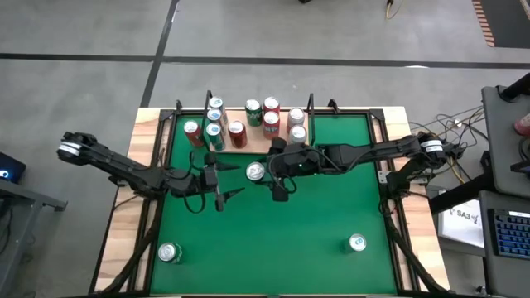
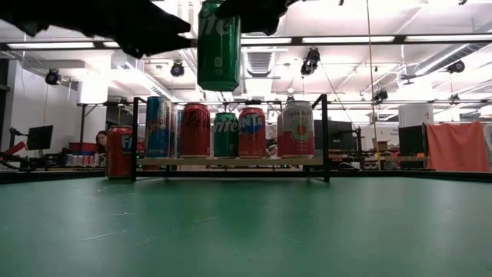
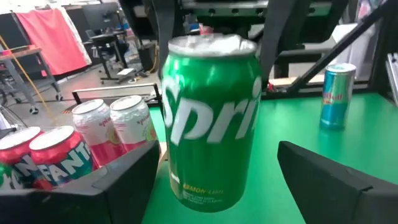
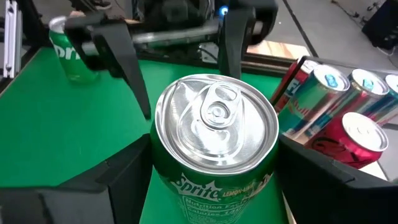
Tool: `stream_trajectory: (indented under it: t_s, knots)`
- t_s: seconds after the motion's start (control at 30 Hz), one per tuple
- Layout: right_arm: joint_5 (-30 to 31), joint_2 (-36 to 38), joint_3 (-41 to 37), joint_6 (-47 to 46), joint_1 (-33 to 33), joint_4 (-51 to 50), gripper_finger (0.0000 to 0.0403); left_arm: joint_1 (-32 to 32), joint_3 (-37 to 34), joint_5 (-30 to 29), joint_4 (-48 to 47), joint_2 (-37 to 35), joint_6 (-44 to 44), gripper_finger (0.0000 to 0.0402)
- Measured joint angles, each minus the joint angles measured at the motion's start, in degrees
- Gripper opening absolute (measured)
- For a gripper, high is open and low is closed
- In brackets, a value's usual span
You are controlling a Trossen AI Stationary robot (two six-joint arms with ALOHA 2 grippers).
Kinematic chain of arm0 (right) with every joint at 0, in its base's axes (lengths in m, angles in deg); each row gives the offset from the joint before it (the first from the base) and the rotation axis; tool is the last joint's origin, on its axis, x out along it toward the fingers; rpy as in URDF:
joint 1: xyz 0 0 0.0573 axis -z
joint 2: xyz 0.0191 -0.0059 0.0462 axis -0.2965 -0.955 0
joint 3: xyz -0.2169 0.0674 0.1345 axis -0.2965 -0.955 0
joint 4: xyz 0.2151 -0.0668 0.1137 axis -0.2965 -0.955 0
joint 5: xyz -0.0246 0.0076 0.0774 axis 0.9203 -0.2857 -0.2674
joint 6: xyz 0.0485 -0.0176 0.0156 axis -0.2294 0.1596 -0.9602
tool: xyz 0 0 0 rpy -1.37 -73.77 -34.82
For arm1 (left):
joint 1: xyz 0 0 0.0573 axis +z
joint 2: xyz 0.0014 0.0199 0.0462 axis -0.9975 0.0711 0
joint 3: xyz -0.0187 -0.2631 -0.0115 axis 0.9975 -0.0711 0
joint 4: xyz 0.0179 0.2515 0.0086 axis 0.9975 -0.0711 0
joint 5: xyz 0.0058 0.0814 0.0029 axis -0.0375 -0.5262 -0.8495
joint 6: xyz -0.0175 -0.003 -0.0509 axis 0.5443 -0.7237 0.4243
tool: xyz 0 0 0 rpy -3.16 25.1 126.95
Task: Pick and place cans onto a shelf
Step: Put the right green soda can on the shelf aligned with the other green soda can
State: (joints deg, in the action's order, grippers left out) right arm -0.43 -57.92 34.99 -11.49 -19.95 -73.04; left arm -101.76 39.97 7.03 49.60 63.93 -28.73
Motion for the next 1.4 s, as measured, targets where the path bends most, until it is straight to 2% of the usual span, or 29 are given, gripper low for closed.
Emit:
stream_trajectory:
  t_s: [0.17,0.43,0.87,1.17,1.23,1.4]
  knots:
    - [-0.1,0.0,1.2,0.6,0.0,0.4,0.0283,1.1,-2.8,0.0,8.1,2.6,0.1,0.0316]
    - [-0.1,-0.2,1.6,2.8,0.1,1.2,0.0283,2.5,-1.9,0.1,14.9,9.6,-0.9,0.0316]
    - [-0.8,-1.5,1.6,3.6,0.1,1.6,0.0283,2.5,1.3,0.8,18.3,16.6,-0.7,0.0315]
    - [-0.6,-1.5,1.6,3.8,0.0,2.2,0.0280,2.5,1.4,1.3,20.1,16.4,-1.3,0.0279]
    - [-0.6,-1.5,1.6,3.7,0.0,2.4,0.0279,2.5,1.4,1.4,19.9,16.1,-1.3,0.0293]
    - [-0.3,-1.5,1.4,3.3,0.0,2.9,0.0279,2.5,1.4,1.9,20.5,15.8,-1.3,0.0353]
